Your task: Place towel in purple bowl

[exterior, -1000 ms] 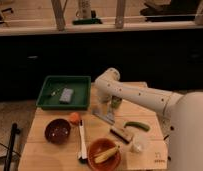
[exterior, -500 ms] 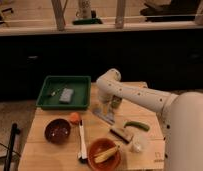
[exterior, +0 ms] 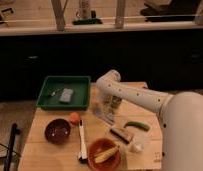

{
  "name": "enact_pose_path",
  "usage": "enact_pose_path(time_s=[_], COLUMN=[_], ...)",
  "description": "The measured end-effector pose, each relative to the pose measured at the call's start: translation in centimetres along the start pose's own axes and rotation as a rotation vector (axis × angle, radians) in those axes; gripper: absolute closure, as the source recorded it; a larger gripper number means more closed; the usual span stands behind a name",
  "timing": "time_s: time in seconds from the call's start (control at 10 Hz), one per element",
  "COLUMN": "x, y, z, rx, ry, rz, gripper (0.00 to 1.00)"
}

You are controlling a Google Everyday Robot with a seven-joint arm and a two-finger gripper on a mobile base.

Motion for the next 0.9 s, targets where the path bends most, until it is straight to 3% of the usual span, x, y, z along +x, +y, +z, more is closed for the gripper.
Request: enact_pose_path(time_s=[0.3,0.9], x=[-0.2,1.8], y=[0.2,1.7], z=[0.8,2.5], rx=[-0.026,-0.074], ry=[-0.002,-0.015], rz=[-0.015,0.004], gripper=[0.20,0.20])
